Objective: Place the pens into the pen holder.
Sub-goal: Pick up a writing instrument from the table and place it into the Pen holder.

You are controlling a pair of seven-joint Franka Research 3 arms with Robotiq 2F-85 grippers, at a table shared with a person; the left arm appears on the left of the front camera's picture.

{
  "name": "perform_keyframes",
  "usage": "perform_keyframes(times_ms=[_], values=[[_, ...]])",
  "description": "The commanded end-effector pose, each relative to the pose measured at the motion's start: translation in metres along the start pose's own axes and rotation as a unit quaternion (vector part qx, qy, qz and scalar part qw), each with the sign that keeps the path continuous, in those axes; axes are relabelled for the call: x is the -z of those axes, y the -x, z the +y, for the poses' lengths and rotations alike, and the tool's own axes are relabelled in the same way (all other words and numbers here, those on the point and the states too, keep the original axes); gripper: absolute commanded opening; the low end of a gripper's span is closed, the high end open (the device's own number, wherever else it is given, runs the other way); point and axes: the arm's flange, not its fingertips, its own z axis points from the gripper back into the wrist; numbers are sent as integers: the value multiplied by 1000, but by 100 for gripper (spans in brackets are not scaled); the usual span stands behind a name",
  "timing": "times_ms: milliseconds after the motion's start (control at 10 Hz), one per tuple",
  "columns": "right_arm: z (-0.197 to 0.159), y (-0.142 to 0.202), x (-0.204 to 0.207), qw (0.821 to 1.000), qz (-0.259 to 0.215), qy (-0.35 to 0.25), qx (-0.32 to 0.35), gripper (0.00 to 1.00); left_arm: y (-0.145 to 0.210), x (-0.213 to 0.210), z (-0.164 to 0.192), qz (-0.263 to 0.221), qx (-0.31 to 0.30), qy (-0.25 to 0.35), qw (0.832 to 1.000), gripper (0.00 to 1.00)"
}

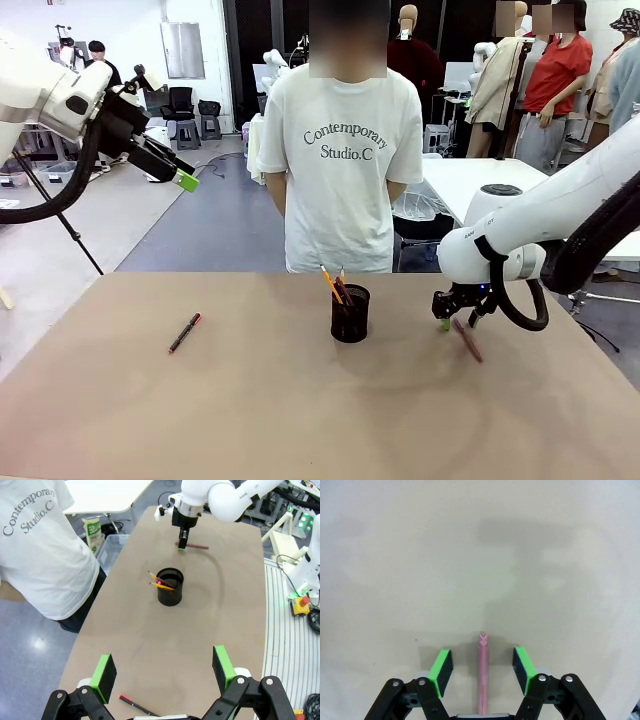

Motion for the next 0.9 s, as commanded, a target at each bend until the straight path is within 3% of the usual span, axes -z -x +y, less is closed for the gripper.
perform_keyframes(times_ms=[0, 500, 800], values=[[-5, -4, 3, 1000, 15, -6, -8, 0, 1, -1, -2, 0, 1, -5, 1000, 100], [11, -22, -13, 997, 47, 33, -46, 0, 1, -1, -2, 0, 1, -5, 1000, 100], [11, -26, -18, 998, 43, 21, -46, 0, 1, -1, -2, 0, 1, -5, 1000, 100]])
